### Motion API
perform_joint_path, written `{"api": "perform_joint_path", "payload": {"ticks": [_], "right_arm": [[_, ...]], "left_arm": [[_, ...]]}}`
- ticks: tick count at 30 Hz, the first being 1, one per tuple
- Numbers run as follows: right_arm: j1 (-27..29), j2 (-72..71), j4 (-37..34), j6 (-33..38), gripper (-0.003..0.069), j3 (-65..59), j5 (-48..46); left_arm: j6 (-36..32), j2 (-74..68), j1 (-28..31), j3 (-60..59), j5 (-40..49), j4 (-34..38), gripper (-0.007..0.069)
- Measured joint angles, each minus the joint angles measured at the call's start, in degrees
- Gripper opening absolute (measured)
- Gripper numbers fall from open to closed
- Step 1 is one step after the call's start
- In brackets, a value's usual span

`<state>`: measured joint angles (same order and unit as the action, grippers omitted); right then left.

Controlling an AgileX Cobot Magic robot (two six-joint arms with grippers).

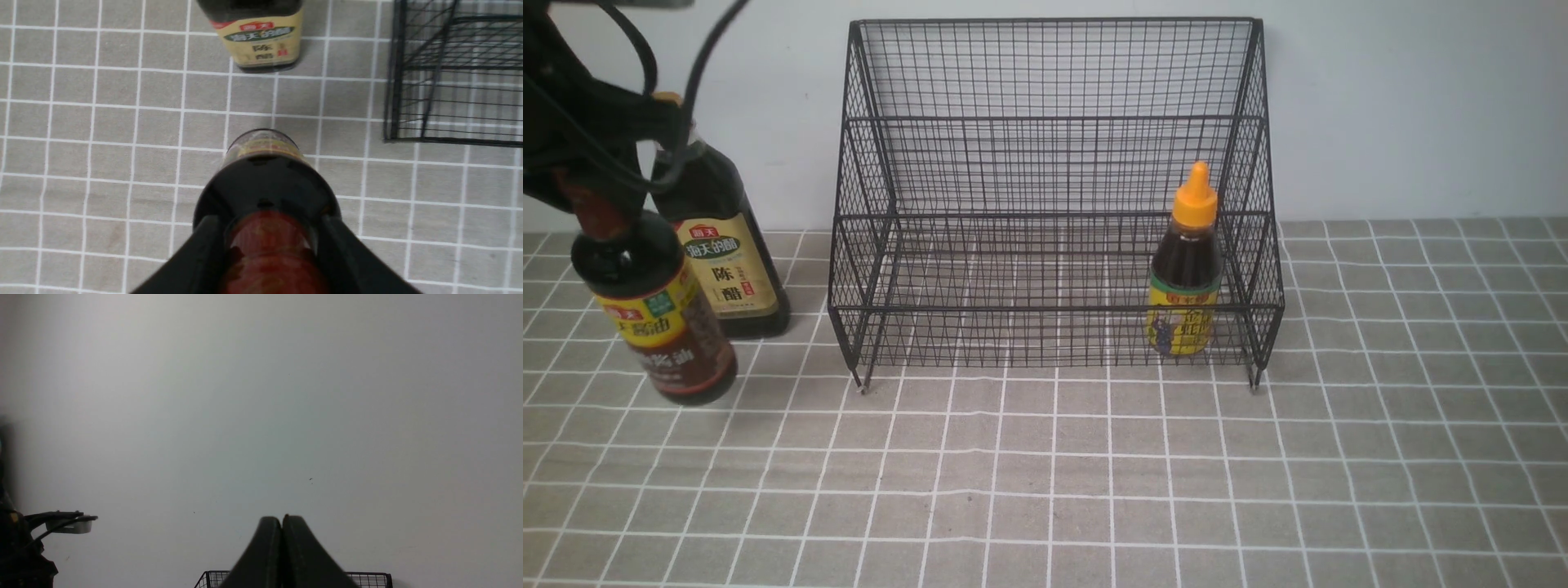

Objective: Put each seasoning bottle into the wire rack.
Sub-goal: Use the left arm to put the condiment bottle back on the shelf

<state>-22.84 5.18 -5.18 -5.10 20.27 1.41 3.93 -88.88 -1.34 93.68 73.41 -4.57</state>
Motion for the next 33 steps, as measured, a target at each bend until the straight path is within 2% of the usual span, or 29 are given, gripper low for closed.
{"api": "perform_joint_path", "payload": {"ticks": [8,21,25,33], "right_arm": [[0.00,0.00,0.00,0.00,-0.0012,0.00,0.00],[0.00,0.00,0.00,0.00,-0.0012,0.00,0.00],[0.00,0.00,0.00,0.00,-0.0012,0.00,0.00],[0.00,0.00,0.00,0.00,-0.0012,0.00,0.00]], "left_arm": [[0.00,1.61,-0.05,2.01,0.49,8.77,0.0265],[-0.07,1.72,-0.05,7.03,-0.60,16.90,0.0265],[-0.07,1.72,-0.05,7.03,-3.90,20.11,0.0265],[-0.65,-0.92,-1.46,7.03,-11.12,21.12,0.0265]]}}
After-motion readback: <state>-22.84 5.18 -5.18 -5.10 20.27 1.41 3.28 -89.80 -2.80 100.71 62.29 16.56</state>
